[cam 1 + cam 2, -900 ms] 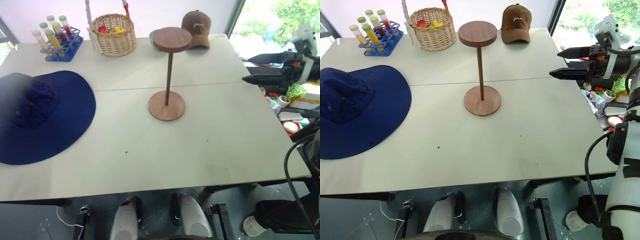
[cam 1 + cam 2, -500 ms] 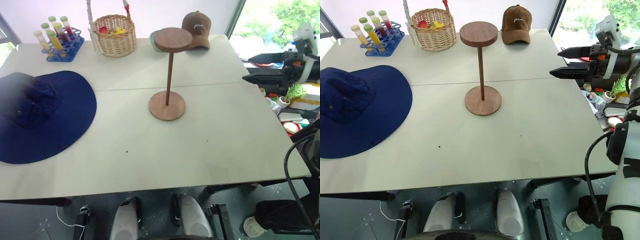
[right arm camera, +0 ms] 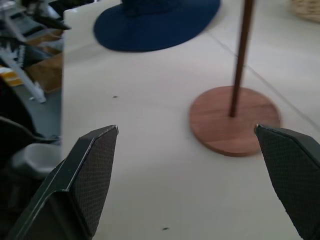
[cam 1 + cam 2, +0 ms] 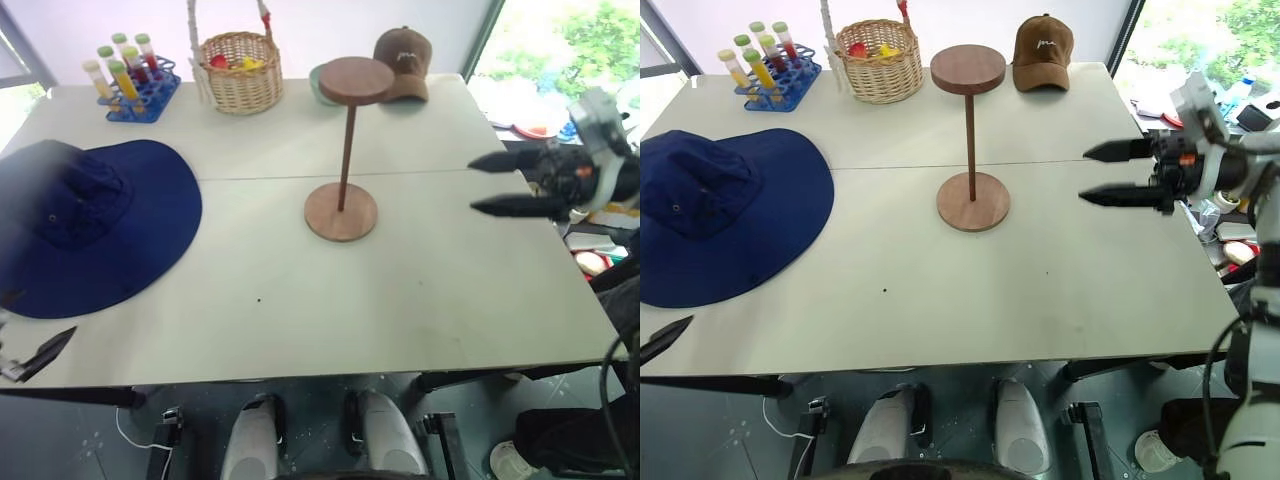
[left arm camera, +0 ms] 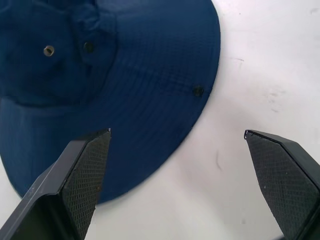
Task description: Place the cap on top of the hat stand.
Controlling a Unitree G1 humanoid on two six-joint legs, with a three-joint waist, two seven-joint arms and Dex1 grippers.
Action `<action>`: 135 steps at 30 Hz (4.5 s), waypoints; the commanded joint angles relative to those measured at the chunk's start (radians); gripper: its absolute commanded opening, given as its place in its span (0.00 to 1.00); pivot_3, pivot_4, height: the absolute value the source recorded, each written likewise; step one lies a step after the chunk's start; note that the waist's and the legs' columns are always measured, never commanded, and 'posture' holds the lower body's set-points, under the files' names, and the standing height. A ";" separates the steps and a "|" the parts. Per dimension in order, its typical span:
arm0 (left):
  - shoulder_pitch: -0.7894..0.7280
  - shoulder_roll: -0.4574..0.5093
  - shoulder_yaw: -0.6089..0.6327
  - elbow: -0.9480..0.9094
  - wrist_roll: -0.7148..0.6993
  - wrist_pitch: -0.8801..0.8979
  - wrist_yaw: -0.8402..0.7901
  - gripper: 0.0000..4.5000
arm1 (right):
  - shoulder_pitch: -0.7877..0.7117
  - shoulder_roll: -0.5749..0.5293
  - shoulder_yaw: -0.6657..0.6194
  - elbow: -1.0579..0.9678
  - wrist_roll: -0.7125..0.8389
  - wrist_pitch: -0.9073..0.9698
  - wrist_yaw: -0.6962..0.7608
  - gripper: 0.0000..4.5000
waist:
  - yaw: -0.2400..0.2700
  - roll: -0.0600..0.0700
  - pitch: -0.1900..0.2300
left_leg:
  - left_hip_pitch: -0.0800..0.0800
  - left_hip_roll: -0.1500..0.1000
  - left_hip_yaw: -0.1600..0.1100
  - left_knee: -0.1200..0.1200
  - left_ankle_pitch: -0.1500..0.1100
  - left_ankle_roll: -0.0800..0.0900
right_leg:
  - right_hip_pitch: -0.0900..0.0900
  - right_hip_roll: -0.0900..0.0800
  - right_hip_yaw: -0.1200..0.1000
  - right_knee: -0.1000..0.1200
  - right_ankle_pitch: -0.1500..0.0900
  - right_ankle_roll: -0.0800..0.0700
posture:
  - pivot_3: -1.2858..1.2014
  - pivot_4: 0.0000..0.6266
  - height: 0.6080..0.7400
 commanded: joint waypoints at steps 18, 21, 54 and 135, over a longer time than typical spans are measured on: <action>-0.309 0.059 -0.480 0.258 0.655 -0.280 0.409 1.00 | 0.156 -0.019 -0.150 -0.361 0.212 0.160 -0.276 1.00 | 0.022 0.000 -0.001 | 0.000 0.000 0.000 0.000 0.001 0.003 | 0.000 0.000 0.000 0.000 0.000 0.000 | 0.52 0.24 1.00; -0.339 0.049 -0.514 0.277 0.732 -0.296 0.490 1.00 | 0.123 -0.013 -0.129 -0.363 0.219 0.169 -0.305 1.00 | 0.023 0.000 -0.001 | 0.000 0.000 0.000 0.000 0.001 0.003 | 0.000 0.000 0.000 0.000 0.000 0.000 | 0.52 0.24 1.00; -0.344 0.087 -0.501 0.418 0.849 -0.427 0.688 1.00 | 0.090 -0.009 -0.054 -0.226 0.177 0.046 -0.268 1.00 | 0.023 0.000 -0.002 | 0.000 0.000 0.000 0.000 0.001 0.004 | 0.000 -0.001 0.000 0.001 0.000 0.001 | 0.52 0.24 1.00; -1.024 0.203 -0.990 1.333 0.952 -0.795 1.068 1.00 | 0.076 -0.010 -0.051 -0.235 0.185 0.052 -0.287 1.00 | 0.041 -0.002 -0.004 | -0.002 -0.001 0.004 0.002 0.001 0.005 | -0.002 -0.001 0.000 0.004 0.004 0.008 | 0.52 0.24 1.00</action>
